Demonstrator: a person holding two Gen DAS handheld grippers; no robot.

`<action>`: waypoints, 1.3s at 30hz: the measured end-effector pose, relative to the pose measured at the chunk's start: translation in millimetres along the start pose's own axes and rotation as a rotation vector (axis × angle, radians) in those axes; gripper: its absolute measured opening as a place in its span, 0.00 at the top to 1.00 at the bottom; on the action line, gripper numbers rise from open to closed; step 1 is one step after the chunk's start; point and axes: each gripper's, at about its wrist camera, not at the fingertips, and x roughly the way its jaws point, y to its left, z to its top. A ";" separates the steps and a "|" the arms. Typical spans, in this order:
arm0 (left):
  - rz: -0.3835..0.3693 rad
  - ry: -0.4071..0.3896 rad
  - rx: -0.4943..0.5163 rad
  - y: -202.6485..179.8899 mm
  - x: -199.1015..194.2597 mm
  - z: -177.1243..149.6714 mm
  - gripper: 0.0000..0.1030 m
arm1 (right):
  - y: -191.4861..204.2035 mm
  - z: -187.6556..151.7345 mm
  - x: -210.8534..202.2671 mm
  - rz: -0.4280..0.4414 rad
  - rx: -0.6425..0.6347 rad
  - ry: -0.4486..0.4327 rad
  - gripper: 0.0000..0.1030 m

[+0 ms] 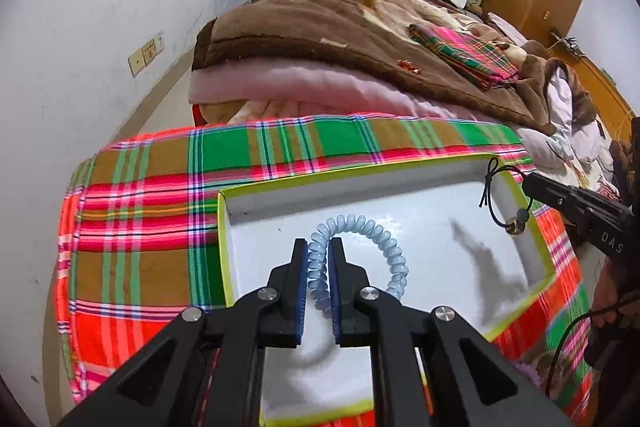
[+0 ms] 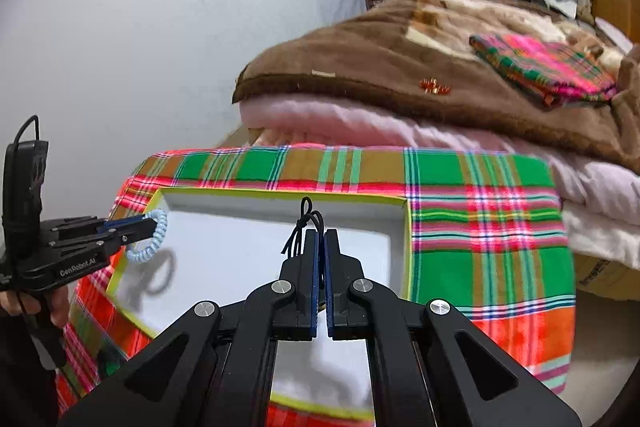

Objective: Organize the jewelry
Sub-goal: 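Lower both hair ties into the yellow box and open both grippers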

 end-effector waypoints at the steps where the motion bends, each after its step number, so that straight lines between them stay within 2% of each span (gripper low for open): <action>1: 0.004 0.006 0.002 -0.3 4.0 -0.2 0.90 | -0.8 0.1 4.8 -0.007 0.000 0.008 0.98; 10: 0.034 0.039 -0.006 3.8 26.8 0.0 0.90 | -8.6 3.6 29.9 -0.058 -0.004 0.040 0.98; 15: 0.056 0.051 -0.005 3.1 35.0 0.1 0.89 | -5.3 2.0 35.9 -0.109 -0.053 0.040 0.98; 27: 0.063 0.036 -0.013 4.8 36.2 2.2 0.89 | -5.2 1.9 43.1 -0.154 -0.080 0.046 0.98; 30: 0.068 0.034 -0.012 4.5 36.1 2.2 0.80 | -6.2 1.9 43.2 -0.156 -0.077 0.047 0.98; 32: 0.069 0.035 -0.012 4.4 36.3 2.0 0.68 | -6.6 1.9 43.1 -0.160 -0.075 0.046 0.94; 39: 0.071 0.036 -0.029 5.7 35.3 0.8 0.62 | -5.0 2.2 37.4 -0.150 -0.077 0.030 0.86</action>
